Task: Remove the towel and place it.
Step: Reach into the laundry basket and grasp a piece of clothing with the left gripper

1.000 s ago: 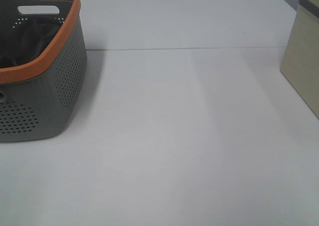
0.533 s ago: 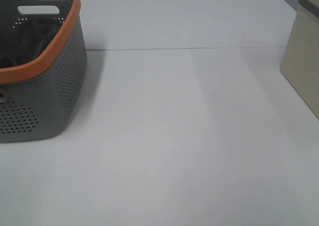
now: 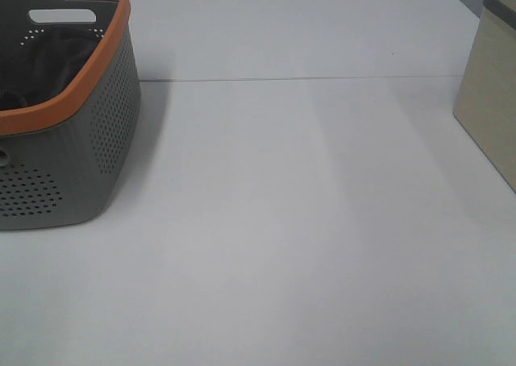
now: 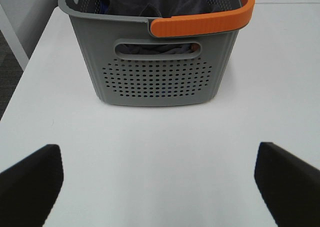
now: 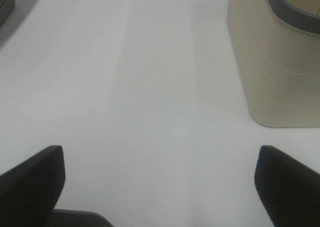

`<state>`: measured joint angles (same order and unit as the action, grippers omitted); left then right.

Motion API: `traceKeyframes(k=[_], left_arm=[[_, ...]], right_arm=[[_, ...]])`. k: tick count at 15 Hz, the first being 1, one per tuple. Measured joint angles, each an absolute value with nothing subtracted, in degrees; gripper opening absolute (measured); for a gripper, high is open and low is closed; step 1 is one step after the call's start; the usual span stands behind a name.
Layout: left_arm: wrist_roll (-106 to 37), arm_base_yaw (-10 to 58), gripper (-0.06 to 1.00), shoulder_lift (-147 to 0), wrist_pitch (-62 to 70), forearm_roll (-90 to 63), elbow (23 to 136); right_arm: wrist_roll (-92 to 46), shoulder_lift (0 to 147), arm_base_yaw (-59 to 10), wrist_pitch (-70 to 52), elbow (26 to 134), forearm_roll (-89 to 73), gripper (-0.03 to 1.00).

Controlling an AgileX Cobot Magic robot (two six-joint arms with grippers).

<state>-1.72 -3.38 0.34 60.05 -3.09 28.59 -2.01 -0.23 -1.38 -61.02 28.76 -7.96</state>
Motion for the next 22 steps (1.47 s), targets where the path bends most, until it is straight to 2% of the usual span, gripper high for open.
traceKeyframes(k=[22], left_arm=[[-1.7,-3.4,0.98,0.3,60.0,-3.3,28.6]], right_arm=[[-2.0,-0.2,-1.4,-61.0,28.8,-8.0,0.93]])
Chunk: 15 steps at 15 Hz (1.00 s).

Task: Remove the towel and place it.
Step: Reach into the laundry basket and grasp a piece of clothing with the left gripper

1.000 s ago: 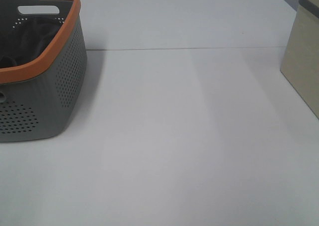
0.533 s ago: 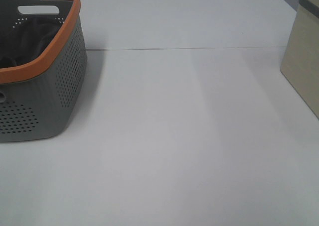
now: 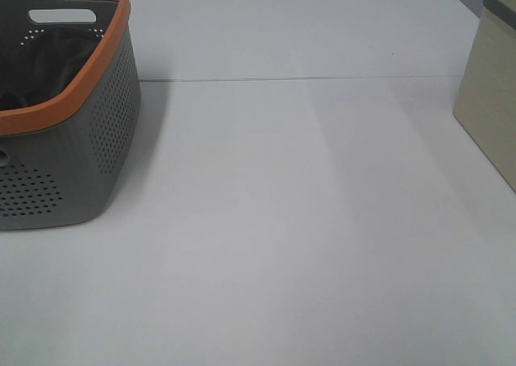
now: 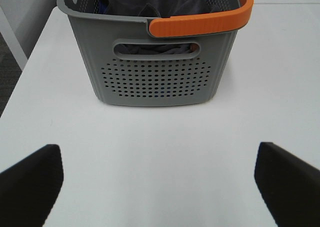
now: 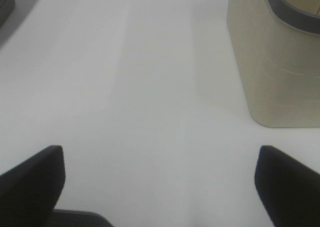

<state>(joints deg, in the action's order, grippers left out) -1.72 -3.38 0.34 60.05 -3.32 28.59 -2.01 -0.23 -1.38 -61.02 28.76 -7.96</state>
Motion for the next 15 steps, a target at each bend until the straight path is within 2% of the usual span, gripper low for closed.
traceKeyframes(k=[3,5,6,7,13,15], left_arm=[[-1.7,-3.4,0.98,-0.5,60.2,-3.4,29.1],[-1.8,-3.4,0.98,-6.9,60.8,-3.6,33.9],[-2.8,-3.4,0.98,-12.0,61.7,-3.6,37.9],[-5.5,-3.4,0.98,-23.3,63.9,-3.7,47.6],[-13.6,-3.4,0.98,-54.7,67.8,-3.8,77.3],[-17.1,-3.4,0.98,-62.1,68.2,-3.7,83.7]], right_arm=[[-2.0,-0.2,-1.4,-61.0,28.8,-8.0,0.93],[-2.0,-0.2,-1.4,-61.0,28.8,-8.0,0.93],[-2.0,-0.2,-1.4,-61.0,28.8,-8.0,0.93],[-2.0,-0.2,-1.4,-61.0,28.8,-8.0,0.93],[-2.0,-0.2,-1.4,-61.0,28.8,-8.0,0.93],[-2.0,-0.2,-1.4,-61.0,28.8,-8.0,0.93]])
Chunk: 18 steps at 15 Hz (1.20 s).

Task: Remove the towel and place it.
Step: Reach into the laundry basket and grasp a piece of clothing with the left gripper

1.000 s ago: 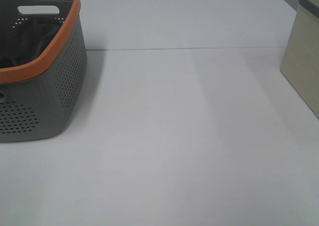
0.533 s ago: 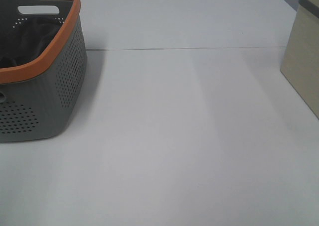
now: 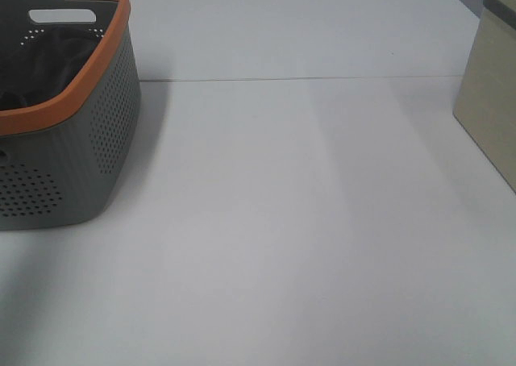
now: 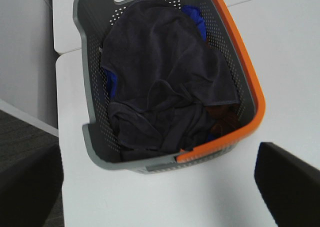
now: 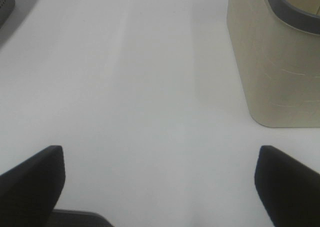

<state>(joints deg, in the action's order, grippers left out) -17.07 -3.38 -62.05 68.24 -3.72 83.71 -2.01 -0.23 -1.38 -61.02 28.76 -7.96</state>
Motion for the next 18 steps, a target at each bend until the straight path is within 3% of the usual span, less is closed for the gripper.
traceKeyframes(k=[2,6,13,18], left_arm=[[-28.5,-3.4,0.98,-78.9,69.3,-3.6,94.5],[-41.8,-3.4,0.98,-96.8,69.3,-3.6,102.4],[-56.4,-3.4,0.98,-115.3,68.9,-3.2,102.8],[-64.3,-3.4,0.97,-122.7,60.0,-3.0,102.8]], right_arm=[[-2.0,-0.2,-1.4,-61.0,28.8,-8.0,0.93],[-2.0,-0.2,-1.4,-61.0,28.8,-8.0,0.93],[-2.0,-0.2,-1.4,-61.0,28.8,-8.0,0.93],[-2.0,-0.2,-1.4,-61.0,28.8,-8.0,0.93]])
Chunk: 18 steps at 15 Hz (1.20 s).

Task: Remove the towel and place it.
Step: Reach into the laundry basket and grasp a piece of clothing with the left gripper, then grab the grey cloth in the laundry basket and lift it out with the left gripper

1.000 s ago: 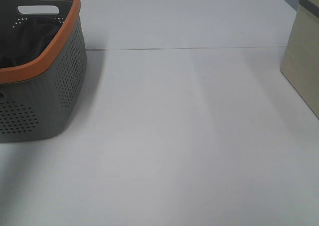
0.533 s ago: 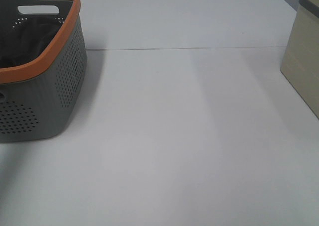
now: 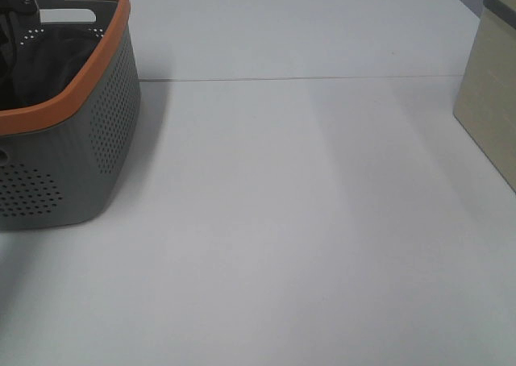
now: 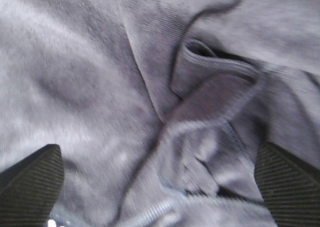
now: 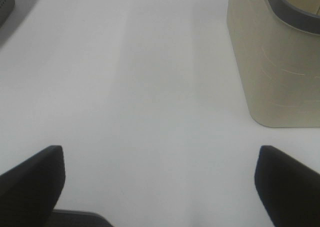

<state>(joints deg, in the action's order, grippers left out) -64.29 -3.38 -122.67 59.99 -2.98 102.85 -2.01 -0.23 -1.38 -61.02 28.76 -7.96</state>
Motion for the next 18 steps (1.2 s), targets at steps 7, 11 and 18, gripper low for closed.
traceKeyframes(k=[7,11,18], left_arm=[[-68.1,-3.4,0.77,-126.6,58.5,-3.6,102.8],[-67.0,-3.4,0.57,-126.6,58.5,-3.7,102.8],[-63.4,-3.4,0.47,-126.6,57.5,-5.0,102.8]], right_arm=[[-2.0,-0.2,-1.4,-61.0,28.8,-8.0,0.93],[-2.0,-0.2,-1.4,-61.0,28.8,-8.0,0.93],[-2.0,-0.2,-1.4,-61.0,28.8,-8.0,0.93]])
